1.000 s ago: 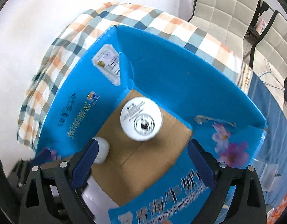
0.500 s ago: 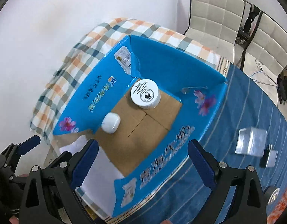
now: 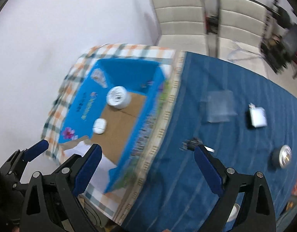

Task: Organize rigid objects
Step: 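Move both tools back over the table toward the clear box and charger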

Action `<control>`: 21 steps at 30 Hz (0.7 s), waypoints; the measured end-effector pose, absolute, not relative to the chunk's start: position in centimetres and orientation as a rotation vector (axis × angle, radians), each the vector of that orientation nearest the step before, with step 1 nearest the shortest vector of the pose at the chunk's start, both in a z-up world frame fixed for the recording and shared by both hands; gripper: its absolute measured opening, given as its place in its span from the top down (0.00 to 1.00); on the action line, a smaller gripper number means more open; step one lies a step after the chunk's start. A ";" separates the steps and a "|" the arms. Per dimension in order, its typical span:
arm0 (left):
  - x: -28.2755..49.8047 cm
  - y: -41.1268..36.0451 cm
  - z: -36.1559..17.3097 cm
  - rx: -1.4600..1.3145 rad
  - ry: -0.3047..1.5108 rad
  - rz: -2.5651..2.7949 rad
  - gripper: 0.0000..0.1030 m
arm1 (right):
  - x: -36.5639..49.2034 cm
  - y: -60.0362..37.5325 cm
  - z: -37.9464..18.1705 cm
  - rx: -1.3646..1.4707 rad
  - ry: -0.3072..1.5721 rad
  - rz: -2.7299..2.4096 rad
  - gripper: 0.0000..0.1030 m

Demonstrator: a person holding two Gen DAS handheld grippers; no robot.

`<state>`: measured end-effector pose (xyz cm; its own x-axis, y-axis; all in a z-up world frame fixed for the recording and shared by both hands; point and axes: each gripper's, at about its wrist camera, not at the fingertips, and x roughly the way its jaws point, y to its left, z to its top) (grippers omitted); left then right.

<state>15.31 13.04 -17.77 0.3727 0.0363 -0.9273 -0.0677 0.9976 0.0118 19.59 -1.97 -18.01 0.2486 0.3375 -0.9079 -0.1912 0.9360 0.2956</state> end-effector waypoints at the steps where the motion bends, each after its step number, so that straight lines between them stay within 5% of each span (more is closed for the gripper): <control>1: 15.9 11.7 -18.1 -0.019 1.199 0.043 0.03 | 19.6 -2.9 -18.0 0.144 1.269 0.341 0.05; 21: 31.9 -3.7 -30.4 -0.062 1.413 -0.135 0.03 | 26.2 -27.7 -27.5 0.412 1.346 -0.089 0.05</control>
